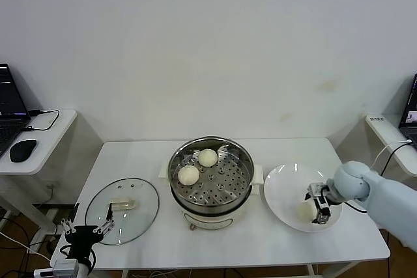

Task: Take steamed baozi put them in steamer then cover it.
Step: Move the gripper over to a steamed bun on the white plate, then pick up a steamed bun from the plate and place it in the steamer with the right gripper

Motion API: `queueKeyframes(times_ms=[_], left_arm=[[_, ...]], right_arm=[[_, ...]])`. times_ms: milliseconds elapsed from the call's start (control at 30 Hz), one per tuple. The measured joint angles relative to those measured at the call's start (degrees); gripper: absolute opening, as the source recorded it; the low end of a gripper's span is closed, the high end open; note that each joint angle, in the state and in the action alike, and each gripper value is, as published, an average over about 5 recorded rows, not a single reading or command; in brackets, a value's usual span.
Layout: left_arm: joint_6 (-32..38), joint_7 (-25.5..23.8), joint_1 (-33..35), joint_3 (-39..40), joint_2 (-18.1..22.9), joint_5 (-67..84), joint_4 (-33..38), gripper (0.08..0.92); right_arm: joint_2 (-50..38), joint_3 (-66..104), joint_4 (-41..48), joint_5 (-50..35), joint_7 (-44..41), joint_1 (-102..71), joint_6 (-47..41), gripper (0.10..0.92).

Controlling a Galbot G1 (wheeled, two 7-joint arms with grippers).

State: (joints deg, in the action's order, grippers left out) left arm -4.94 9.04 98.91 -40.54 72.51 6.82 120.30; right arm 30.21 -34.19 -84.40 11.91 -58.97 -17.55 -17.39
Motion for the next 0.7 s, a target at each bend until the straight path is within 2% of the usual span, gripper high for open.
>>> queueKeyframes(times_ms=[267, 533, 700], left_arm=[[0.02, 0.02, 0.13, -0.09, 0.12, 0.0, 0.11, 0.823], [0.05, 0.05, 0.11, -0.1, 0.14, 0.0, 0.36, 0.823], [0.04, 0.04, -0.09, -0.1, -0.2, 0.04, 0.48, 0.823]], right_arm=[[1.29, 0.07, 0.92, -0.09, -0.1, -0.17, -0.36, 0.701], [1.34, -0.16, 1.08, -0.72, -0.66, 0.71, -0.36, 0.603], [0.58, -1.4, 0.44, -1.87, -1.42, 3.11, -0.51, 0.596]])
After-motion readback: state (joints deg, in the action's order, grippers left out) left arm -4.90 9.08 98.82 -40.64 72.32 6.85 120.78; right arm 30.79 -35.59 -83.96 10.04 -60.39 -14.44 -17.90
